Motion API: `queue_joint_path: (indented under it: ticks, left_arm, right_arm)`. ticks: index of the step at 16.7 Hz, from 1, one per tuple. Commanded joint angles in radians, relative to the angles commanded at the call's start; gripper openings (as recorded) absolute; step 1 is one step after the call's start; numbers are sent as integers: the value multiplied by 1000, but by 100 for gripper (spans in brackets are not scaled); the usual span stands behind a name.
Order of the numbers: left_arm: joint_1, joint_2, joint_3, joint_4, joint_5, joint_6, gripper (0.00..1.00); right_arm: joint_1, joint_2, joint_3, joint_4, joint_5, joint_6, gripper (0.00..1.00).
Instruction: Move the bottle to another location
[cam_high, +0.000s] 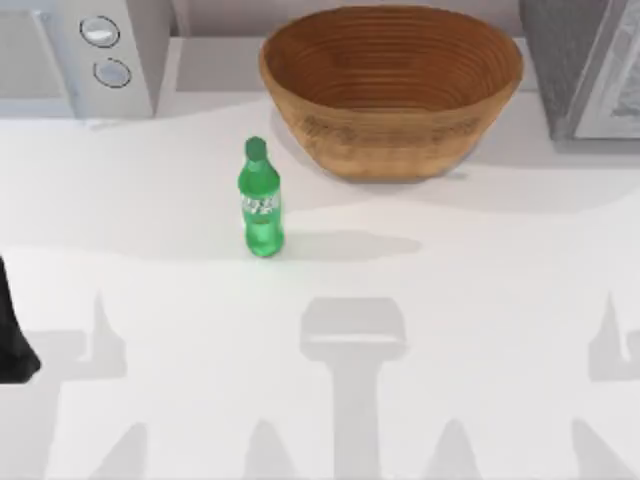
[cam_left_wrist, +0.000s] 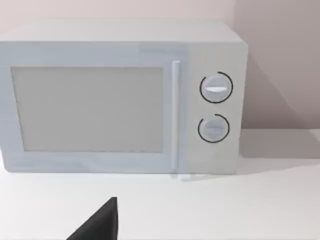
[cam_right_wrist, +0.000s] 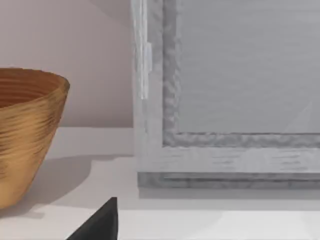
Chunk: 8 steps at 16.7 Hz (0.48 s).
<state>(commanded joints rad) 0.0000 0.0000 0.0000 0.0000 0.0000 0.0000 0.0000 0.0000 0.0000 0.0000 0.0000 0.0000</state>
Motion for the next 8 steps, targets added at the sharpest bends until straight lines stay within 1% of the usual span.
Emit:
queue_joint_path:
  ticks: [4, 8]
  left_arm:
    - [0, 0, 0, 0, 0, 0, 100]
    - [0, 0, 0, 0, 0, 0, 100]
  right_arm:
    - [13, 30, 15, 30, -1, 2, 100]
    - [82, 218, 93, 197, -1, 11, 100]
